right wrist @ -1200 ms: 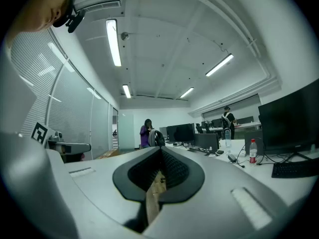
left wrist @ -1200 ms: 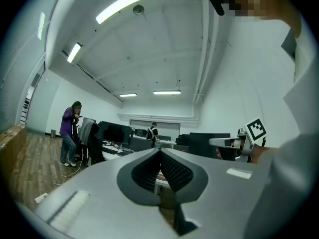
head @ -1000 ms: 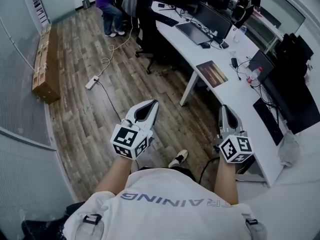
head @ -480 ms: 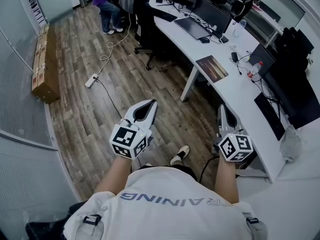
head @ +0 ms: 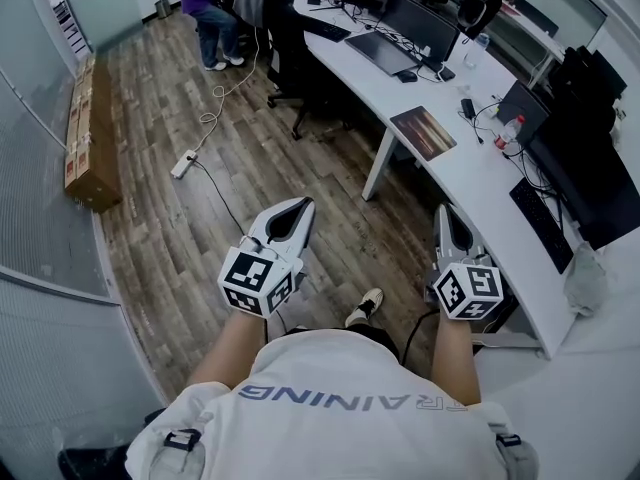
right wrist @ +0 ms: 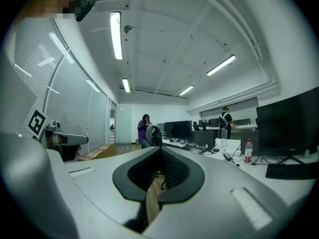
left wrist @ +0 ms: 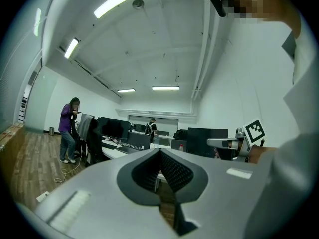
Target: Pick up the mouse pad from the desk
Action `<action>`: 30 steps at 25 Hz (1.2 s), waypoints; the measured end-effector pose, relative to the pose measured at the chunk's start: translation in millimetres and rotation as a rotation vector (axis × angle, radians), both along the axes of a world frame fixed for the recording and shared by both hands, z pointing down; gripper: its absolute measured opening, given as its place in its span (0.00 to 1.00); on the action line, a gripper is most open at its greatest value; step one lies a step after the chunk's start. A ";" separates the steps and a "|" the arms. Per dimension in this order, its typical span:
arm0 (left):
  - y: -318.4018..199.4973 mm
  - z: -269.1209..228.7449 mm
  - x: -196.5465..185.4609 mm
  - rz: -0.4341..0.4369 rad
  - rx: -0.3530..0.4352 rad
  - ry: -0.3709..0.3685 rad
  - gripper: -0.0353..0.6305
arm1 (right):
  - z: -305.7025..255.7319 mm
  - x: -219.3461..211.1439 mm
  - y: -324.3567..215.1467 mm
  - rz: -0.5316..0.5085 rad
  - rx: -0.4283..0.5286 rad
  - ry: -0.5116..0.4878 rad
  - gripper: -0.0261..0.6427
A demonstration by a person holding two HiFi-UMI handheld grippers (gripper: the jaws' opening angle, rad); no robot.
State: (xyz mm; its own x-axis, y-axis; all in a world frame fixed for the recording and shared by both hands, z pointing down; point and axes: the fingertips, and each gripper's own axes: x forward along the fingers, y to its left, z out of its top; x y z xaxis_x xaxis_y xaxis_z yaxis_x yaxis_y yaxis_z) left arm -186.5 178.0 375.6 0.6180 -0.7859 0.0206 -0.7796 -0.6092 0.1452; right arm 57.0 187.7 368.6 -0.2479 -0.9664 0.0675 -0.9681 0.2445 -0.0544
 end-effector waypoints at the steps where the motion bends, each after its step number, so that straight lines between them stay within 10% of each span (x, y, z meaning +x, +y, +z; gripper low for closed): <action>1: -0.6 -0.1 1.3 0.004 -0.002 0.000 0.05 | 1.1 1.0 0.1 0.002 -0.004 0.000 0.06; 30: -153.4 -4.8 78.0 -0.059 -0.056 -0.058 0.05 | 23.4 86.6 -175.0 -0.052 -0.058 -0.072 0.06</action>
State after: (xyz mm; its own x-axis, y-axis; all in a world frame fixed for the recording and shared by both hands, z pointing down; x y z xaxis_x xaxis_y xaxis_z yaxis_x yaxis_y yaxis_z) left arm -108.5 24.5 370.8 0.5674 -0.8173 0.1003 -0.8218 -0.5543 0.1315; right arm 143.6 12.7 392.0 -0.3037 -0.9472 0.1028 -0.9472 0.2886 -0.1393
